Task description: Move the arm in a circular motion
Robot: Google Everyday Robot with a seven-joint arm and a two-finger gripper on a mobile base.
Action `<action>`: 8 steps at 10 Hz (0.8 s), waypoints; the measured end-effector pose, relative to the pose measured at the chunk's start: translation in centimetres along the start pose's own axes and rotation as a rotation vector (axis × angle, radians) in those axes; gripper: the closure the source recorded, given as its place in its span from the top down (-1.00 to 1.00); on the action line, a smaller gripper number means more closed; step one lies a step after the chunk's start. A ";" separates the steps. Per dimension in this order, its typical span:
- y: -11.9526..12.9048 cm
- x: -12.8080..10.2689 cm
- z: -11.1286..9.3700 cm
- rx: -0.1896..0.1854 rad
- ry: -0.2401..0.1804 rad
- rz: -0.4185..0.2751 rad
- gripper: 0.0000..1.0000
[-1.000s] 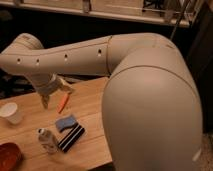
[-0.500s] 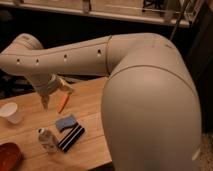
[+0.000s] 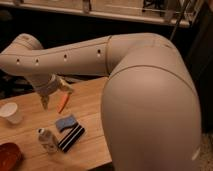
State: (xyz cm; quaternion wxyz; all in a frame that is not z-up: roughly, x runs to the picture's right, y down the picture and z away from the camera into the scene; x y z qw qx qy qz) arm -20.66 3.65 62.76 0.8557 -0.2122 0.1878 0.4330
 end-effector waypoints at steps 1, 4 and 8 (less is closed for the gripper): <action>0.0 0.0 0.0 0.000 0.000 0.000 0.60; -0.1 -0.1 0.0 0.003 -0.002 -0.004 0.60; 1.9 -6.9 -0.7 -0.009 -0.098 -0.103 0.60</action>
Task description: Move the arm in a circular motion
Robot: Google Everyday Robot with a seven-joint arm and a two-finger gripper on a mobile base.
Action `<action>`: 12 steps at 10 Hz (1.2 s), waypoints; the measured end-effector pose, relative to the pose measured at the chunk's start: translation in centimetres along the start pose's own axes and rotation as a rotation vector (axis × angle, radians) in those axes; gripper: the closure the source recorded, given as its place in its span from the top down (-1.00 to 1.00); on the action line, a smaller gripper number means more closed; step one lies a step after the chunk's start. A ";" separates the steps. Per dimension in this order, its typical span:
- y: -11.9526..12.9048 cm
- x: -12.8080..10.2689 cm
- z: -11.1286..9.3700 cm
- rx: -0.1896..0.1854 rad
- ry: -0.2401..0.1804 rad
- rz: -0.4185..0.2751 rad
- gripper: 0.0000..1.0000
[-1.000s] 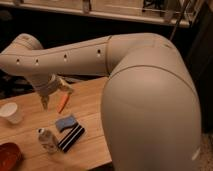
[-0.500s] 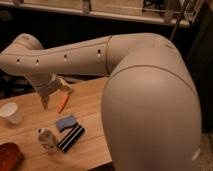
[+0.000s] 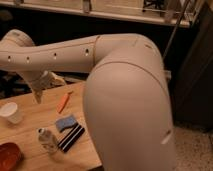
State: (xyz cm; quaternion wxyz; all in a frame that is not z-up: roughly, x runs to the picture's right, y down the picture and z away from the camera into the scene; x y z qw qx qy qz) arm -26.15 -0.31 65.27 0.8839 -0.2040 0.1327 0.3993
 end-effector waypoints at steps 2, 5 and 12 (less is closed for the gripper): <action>-0.2 -4.5 1.0 -0.039 -0.060 -0.013 0.60; -7.1 -9.4 3.7 -0.054 -0.123 0.070 0.60; -25.3 1.8 5.5 0.046 -0.035 0.415 0.60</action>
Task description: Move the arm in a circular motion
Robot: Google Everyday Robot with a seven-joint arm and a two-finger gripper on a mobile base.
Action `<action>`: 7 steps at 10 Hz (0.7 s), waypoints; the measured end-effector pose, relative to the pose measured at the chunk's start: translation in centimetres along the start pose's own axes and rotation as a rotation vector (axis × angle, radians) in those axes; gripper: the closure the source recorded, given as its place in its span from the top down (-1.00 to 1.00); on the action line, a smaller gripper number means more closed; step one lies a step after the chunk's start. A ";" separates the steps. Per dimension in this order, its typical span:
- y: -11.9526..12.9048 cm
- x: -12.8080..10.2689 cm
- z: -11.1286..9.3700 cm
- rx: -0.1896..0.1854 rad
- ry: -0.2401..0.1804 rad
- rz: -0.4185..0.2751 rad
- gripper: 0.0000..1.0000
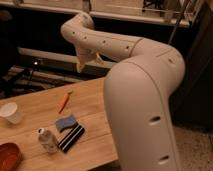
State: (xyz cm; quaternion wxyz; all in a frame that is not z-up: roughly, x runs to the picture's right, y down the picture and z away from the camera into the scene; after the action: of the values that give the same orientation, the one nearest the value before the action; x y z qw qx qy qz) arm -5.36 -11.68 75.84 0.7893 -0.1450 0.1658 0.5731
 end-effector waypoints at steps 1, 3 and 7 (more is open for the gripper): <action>-1.8 2.3 -0.3 0.017 0.018 0.024 0.60; -3.9 7.8 -1.1 0.044 0.055 0.059 0.60; -0.6 18.3 -3.1 0.027 0.123 0.023 0.60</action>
State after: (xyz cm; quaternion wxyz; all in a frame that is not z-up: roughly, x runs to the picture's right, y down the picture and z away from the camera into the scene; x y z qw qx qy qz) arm 0.18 2.49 65.19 0.7729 -0.1674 0.2233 0.5698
